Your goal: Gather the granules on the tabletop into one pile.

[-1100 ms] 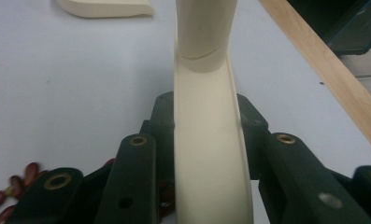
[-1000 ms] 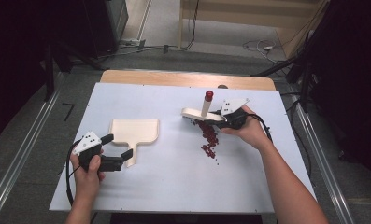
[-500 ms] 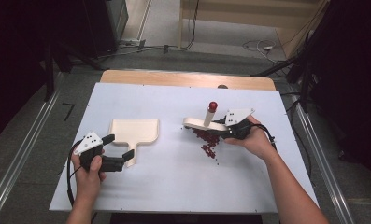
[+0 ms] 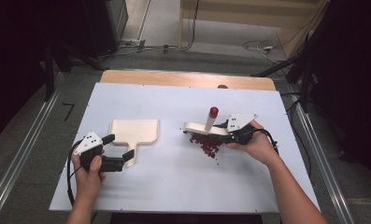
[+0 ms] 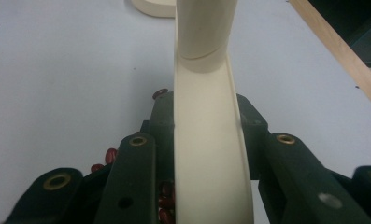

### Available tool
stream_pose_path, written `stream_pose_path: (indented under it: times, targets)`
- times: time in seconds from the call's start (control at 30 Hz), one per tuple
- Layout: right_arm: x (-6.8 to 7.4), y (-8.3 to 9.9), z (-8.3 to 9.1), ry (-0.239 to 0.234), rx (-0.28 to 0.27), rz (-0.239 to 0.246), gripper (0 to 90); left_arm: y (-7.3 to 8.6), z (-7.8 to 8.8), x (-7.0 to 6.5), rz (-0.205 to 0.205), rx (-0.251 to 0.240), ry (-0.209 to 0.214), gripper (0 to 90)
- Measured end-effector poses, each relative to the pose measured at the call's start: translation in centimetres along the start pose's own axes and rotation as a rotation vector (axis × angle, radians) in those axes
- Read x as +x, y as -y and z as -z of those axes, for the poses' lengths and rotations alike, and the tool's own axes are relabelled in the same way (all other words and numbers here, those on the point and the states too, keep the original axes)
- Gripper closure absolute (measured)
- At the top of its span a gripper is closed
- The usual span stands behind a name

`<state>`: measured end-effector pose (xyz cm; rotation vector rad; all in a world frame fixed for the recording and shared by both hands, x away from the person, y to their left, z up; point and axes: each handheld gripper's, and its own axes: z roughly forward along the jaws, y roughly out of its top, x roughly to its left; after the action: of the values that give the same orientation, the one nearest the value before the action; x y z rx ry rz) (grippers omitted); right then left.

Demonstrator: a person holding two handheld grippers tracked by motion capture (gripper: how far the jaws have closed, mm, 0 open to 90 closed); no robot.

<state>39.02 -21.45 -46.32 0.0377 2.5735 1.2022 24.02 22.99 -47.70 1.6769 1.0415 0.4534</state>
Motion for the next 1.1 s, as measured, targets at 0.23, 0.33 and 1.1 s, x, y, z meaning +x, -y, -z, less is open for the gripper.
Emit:
stream_pose_path:
  times: [0.23, 0.33, 1.1]
  targets:
    - [0.0, -1.2, 1.2, 0.087, -0.069, -0.004, 65.7, 0.0, 0.0, 0.0, 0.001, -0.001, 0.001, 0.0]
    - [0.4, -2.0, 2.3, 0.081, -0.061, -0.028, 65.6, 0.0, 0.0, 0.0, 0.001, -0.001, 0.001, 0.0]
    - [3.6, 0.0, 1.3, -0.133, -0.007, -0.218, 65.6, 0.0, 0.0, 0.0, 0.001, -0.003, 0.002, 0.0]
